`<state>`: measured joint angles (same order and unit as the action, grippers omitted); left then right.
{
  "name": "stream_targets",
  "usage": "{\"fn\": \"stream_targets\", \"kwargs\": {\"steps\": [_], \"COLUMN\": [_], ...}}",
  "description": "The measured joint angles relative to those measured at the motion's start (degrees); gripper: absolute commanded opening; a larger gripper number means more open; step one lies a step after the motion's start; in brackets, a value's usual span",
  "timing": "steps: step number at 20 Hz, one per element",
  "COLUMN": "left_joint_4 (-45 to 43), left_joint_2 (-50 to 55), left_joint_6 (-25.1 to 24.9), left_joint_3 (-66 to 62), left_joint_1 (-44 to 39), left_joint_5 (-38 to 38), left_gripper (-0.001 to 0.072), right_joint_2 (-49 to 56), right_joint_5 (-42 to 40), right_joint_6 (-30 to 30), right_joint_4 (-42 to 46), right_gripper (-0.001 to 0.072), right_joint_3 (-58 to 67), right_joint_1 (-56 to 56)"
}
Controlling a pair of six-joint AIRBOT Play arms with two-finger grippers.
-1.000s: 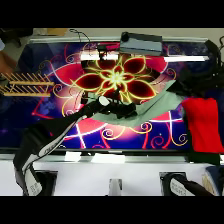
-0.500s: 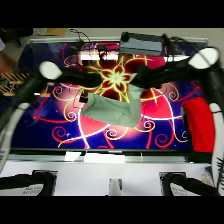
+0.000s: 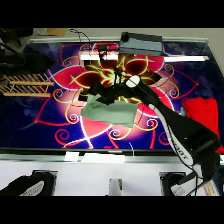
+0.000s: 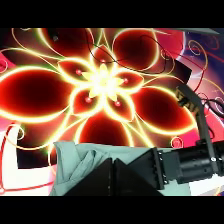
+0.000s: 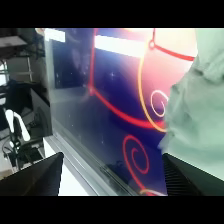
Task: Fold the shirts.
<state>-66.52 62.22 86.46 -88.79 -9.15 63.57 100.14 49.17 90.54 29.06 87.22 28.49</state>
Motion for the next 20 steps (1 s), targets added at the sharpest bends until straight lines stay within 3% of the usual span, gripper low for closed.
{"fn": "stream_targets", "kwargs": {"steps": [4, 8, 11, 19, 20], "left_joint_4": [-0.68, -1.14, -1.18, -0.11, 0.02], "left_joint_2": [-0.87, -1.11, -1.16, -1.14, -1.11], "left_joint_6": [-0.07, -0.31, -0.46, -0.37, -0.31], "left_joint_3": [0.04, 0.04, 0.04, 0.04, 0.04], "left_joint_1": [0.42, 0.55, 0.52, 0.52, 0.52], "left_joint_5": [1.99, 2.67, 2.89, 2.95, 2.95], "left_gripper": [0.0030, 0.0030, 0.0031, 0.0031, 0.0031], "right_joint_2": [-0.26, -4.39, -7.21, -5.01, -4.37], "right_joint_5": [8.07, 24.48, 30.64, 20.17, 18.82], "right_joint_6": [-0.07, 0.00, 0.96, -0.48, -0.61], "right_joint_4": [5.09, 24.33, 35.32, 26.80, 25.42], "right_gripper": [0.0676, 0.0651, 0.0650, 0.0640, 0.0572], "right_joint_3": [0.02, -0.42, -4.94, -18.21, -18.60], "right_joint_1": [-2.45, -9.77, -17.25, -22.99, -22.53]}}
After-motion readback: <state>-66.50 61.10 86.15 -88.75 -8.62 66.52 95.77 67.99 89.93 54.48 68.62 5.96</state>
